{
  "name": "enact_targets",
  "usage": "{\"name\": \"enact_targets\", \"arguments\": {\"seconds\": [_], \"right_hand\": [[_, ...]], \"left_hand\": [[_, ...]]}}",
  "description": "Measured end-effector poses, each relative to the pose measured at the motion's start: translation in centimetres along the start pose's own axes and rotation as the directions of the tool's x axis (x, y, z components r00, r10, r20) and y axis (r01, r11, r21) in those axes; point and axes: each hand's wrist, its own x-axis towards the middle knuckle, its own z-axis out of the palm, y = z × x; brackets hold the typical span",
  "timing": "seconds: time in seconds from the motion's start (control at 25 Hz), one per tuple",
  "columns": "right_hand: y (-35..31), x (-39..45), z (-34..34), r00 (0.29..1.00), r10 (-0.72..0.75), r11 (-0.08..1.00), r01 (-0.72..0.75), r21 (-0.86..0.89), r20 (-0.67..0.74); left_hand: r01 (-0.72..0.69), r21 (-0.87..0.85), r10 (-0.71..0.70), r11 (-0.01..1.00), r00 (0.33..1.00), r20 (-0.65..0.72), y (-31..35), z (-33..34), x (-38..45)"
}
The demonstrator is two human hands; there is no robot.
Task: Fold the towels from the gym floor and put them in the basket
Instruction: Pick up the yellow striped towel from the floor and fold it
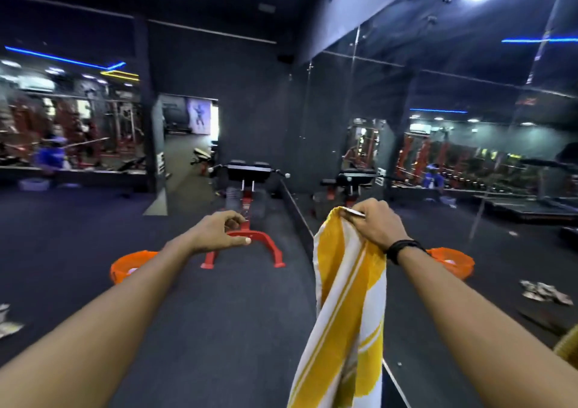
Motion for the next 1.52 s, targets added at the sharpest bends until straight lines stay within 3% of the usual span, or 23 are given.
{"name": "enact_targets", "arguments": {"seconds": [0.4, 0.76, 1.28, 1.52], "right_hand": [[-7.8, 20.6, 18.8, 0.990, -0.065, 0.998, 0.063, 0.024, 0.126], [-16.1, 39.3, 31.7, 0.978, -0.170, 0.984, 0.163, 0.070, 0.118], [-27.9, 67.6, 53.3, 0.908, -0.376, 0.902, 0.312, 0.299, 0.186], [-33.9, 74.6, 62.8, 0.870, -0.417, 0.888, 0.329, 0.322, 0.262]], "left_hand": [[0.134, 0.020, -0.134, 0.991, 0.991, -0.026, -18.5, -7.7, 14.1], [0.224, 0.049, -0.221, 0.973, 0.973, -0.068, -32.2, -15.6, 27.1], [0.480, 0.035, -0.457, 0.877, 0.853, -0.251, -52.3, -25.6, 43.8], [0.511, -0.008, -0.494, 0.860, 0.828, -0.267, -60.6, -28.5, 49.0]]}}
